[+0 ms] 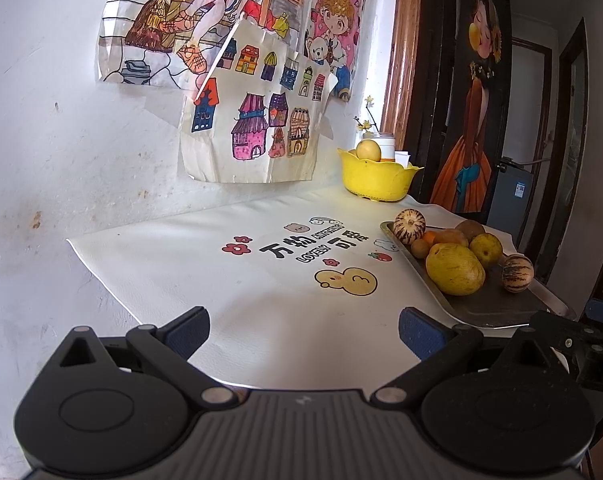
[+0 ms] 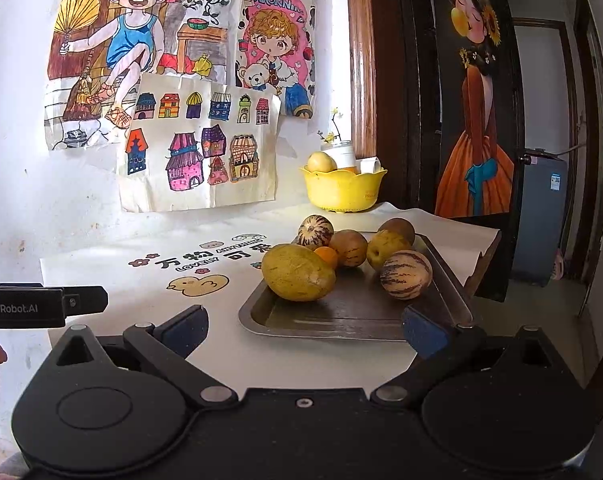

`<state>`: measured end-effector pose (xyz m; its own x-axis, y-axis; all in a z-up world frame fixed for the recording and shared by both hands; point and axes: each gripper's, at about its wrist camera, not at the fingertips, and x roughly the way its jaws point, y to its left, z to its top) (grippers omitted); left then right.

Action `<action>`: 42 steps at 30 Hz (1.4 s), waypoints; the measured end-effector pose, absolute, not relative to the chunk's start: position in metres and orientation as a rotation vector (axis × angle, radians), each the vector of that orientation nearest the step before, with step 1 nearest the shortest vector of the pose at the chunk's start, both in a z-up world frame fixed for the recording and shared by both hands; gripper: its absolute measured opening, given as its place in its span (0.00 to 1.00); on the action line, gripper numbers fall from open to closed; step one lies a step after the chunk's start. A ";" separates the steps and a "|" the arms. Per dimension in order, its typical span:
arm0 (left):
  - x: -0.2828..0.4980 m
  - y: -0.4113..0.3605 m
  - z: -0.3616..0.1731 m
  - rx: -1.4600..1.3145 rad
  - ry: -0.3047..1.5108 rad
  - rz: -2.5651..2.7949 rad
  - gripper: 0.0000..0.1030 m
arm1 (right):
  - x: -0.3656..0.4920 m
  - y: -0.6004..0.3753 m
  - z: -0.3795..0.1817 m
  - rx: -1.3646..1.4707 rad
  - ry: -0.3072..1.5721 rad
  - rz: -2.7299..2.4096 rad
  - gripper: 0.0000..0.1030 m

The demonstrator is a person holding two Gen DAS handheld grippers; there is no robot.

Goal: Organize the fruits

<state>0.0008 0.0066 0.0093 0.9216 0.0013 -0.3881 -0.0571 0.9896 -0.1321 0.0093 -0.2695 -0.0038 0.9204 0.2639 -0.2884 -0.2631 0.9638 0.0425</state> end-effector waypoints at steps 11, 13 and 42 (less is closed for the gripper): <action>0.001 0.007 0.009 -0.140 0.394 0.035 1.00 | 0.010 -0.268 -0.004 0.002 0.300 0.279 1.00; 0.000 0.008 0.009 -0.142 0.393 0.037 1.00 | 0.009 -0.267 -0.005 0.000 0.300 0.282 1.00; -0.005 0.002 0.013 -0.100 0.364 0.055 1.00 | 0.009 -0.262 -0.006 -0.011 0.306 0.298 1.00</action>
<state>-0.0053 0.0021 0.0125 0.9332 0.0355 -0.3577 -0.0712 0.9936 -0.0873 0.0092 -0.2621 -0.0061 0.9103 0.2870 -0.2982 -0.2902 0.9563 0.0343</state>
